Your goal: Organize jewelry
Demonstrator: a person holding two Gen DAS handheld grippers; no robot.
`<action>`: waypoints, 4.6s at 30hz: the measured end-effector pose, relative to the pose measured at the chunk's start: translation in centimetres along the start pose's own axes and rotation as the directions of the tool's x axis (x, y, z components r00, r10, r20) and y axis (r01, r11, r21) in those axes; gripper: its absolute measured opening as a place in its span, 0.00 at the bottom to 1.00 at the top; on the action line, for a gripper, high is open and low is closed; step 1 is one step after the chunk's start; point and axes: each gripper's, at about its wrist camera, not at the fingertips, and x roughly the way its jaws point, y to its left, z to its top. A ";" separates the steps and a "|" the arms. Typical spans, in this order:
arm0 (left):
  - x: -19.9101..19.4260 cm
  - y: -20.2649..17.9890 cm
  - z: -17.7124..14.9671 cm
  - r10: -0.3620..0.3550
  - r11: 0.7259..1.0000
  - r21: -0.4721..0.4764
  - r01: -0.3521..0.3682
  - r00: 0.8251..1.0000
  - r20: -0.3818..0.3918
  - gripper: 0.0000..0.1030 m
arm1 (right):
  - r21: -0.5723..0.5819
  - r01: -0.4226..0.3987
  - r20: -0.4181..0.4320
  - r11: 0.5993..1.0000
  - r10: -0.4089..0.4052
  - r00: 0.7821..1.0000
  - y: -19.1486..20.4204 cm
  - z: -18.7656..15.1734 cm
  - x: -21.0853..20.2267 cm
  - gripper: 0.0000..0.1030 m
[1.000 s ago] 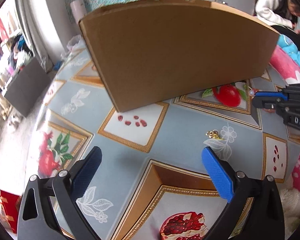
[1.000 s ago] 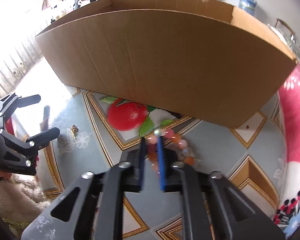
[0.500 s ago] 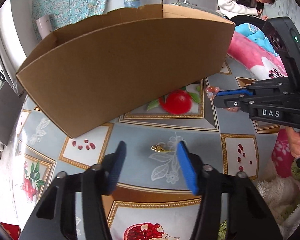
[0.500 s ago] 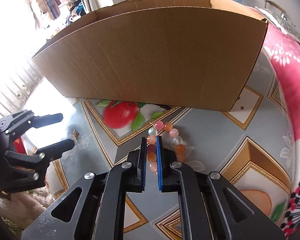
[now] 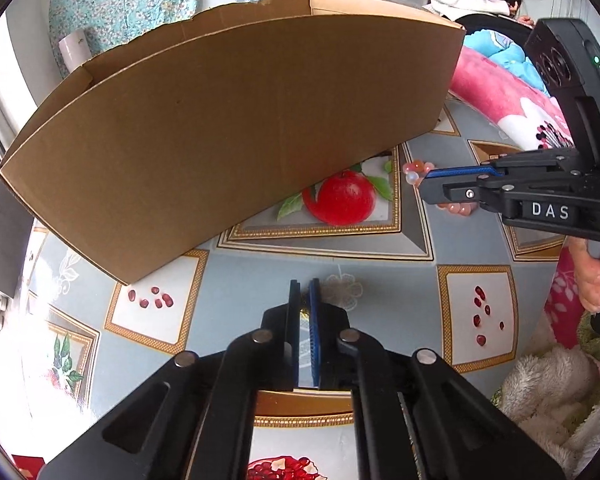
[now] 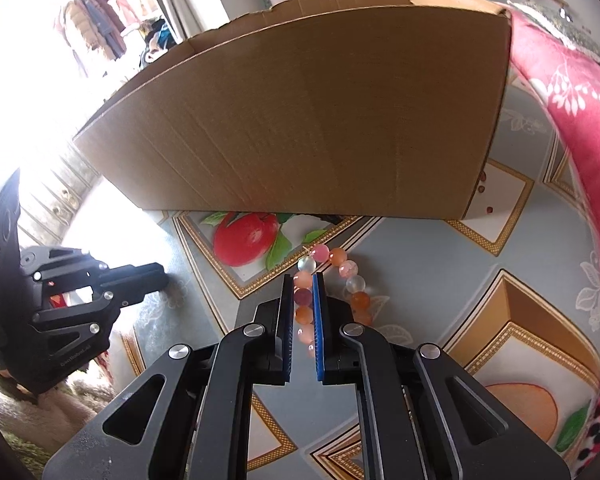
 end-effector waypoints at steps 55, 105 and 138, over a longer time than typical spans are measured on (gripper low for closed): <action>7.2 7.3 19.1 -0.400 0.899 -0.305 0.313 0.871 -0.285 0.24 | -0.137 -0.118 -0.062 0.984 0.110 0.992 -2.9 19.6 0.0 0.07; -8.2 15.8 2.1 -0.155 0.811 -0.526 0.255 0.962 0.227 0.77 | 0.273 0.044 0.104 0.961 -0.075 0.992 -1.7 7.7 -5.3 0.67; -17.3 5.0 1.5 0.322 0.912 -0.359 -0.198 0.888 0.329 0.95 | 0.078 0.333 0.345 0.940 -0.339 0.875 7.0 1.1 -13.8 0.92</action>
